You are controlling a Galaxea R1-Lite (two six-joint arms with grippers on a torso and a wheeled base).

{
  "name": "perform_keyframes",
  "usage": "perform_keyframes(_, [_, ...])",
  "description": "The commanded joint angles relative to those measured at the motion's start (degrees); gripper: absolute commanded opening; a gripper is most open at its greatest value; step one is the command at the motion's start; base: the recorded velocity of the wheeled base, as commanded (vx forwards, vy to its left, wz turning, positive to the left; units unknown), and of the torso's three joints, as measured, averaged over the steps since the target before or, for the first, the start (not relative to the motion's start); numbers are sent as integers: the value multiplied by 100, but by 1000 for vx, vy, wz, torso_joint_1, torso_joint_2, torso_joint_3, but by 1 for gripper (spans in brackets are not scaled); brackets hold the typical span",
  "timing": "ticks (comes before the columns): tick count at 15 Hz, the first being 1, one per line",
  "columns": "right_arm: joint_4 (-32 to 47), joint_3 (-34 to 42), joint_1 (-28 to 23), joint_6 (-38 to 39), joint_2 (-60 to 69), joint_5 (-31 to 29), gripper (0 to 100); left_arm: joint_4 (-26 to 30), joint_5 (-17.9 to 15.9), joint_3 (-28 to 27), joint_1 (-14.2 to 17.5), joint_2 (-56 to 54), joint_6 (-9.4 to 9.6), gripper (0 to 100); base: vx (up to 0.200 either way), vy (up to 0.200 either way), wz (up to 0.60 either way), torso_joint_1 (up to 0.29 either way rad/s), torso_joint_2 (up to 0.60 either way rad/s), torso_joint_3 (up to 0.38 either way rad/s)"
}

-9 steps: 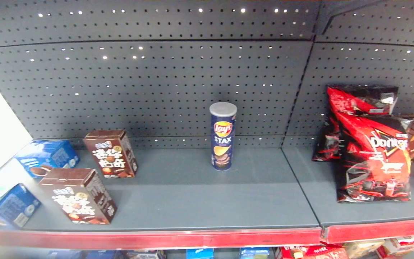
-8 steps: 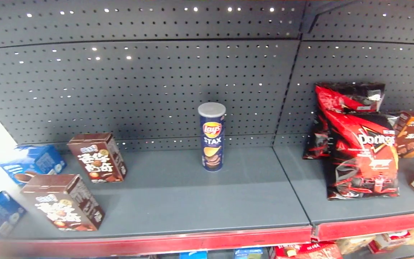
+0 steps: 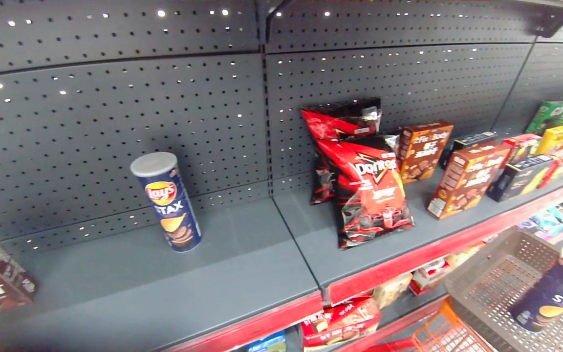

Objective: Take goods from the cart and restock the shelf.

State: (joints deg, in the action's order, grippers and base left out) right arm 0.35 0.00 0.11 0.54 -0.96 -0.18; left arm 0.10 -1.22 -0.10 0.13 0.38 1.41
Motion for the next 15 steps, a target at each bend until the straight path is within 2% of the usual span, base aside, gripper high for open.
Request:
perform_keyframes(1, [0,0,15,-1,-27,1,100,-1,-1,1,4,6,-1,100,0,0,-600,2,2,-2])
perform_keyframes(10, [-18,0,-11,-18,70,-8,100,-1,-1,1,4,6,-1,100,0,0,-600,2,1,2])
perform_keyframes(15, [-18,0,-11,-18,79,-8,100,-1,-1,1,4,6,-1,100,0,0,0,0,0,0])
